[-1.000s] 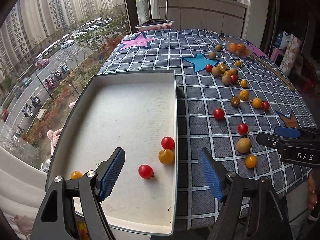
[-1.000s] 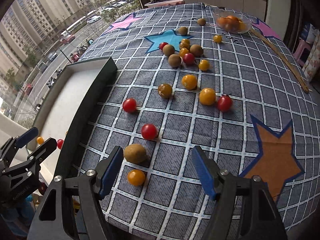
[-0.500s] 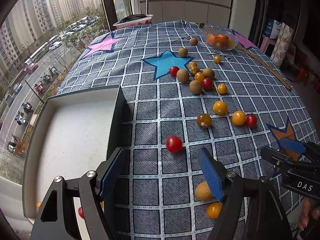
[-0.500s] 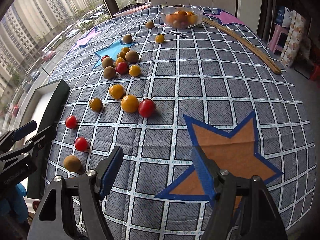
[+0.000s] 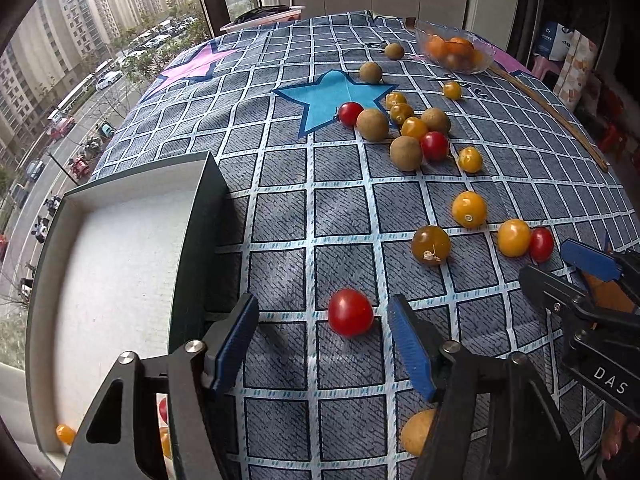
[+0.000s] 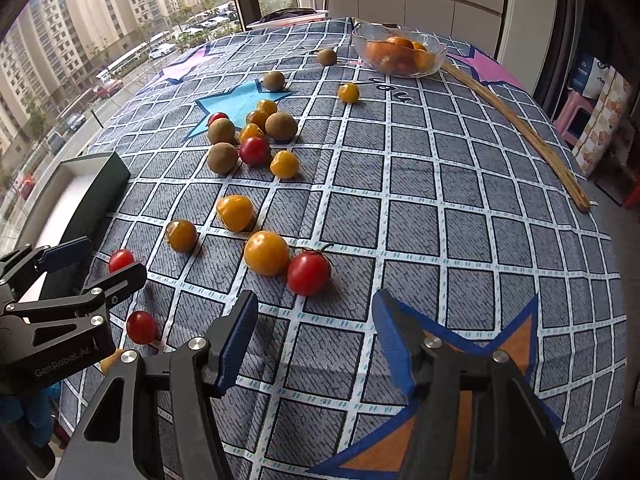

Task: Organize fruits
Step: 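Move both open tools back to the tomatoes on the cloth, then grasp a red cherry tomato with the left tool while the right tool grasps another red one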

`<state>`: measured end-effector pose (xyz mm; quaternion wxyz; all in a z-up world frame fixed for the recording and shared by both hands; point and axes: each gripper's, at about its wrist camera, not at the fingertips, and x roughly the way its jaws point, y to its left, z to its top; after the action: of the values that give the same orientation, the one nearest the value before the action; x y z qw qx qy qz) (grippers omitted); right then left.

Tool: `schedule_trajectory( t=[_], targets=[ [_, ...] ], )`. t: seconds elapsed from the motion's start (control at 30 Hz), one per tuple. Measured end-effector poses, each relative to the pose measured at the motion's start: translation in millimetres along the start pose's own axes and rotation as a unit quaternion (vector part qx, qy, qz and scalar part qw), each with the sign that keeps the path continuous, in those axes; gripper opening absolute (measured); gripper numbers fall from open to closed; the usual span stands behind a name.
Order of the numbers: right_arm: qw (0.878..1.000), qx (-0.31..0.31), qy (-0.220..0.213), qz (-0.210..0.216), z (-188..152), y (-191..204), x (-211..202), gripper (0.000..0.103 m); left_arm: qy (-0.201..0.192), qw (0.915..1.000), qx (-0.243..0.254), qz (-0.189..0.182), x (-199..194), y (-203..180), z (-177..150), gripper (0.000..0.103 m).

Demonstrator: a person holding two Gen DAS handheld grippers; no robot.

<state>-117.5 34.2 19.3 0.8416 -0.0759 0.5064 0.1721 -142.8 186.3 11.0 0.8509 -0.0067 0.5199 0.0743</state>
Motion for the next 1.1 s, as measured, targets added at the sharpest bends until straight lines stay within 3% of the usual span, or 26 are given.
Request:
schedule_trajectory(
  t=[0.07,0.2,0.27,0.33,0.57,0.87,1.1],
  targets=[
    [1.000,-0.008,-0.002,-0.006,3,4,3,0.058,-0.005,1.0000,-0.001,-0.004,0,-1,1,0.062],
    [1.000,-0.019,-0.006,-0.014,8,9,6,0.052,-0.006,0.9998,0.000,-0.019,0,-4,3,0.047],
    [1.000,-0.021,-0.006,-0.015,10,11,7,0.033,-0.006,0.9994,0.000,-0.034,-1,-6,3,0.034],
    [1.000,-0.017,-0.005,-0.010,11,10,7,0.023,-0.007,0.9994,0.006,-0.034,-1,-10,3,0.024],
    [0.999,0.016,-0.005,0.033,6,-1,1,0.023,-0.008,0.9987,0.000,-0.051,-10,-6,-4,0.023],
    [0.998,0.033,0.006,0.057,-12,-8,-16,0.023,-0.036,0.9972,-0.010,-0.064,-44,12,-19,0.023],
    [0.997,0.023,0.008,0.068,-17,9,-31,0.023,-0.057,0.9963,-0.030,-0.056,-71,42,-36,0.023]
  ],
)
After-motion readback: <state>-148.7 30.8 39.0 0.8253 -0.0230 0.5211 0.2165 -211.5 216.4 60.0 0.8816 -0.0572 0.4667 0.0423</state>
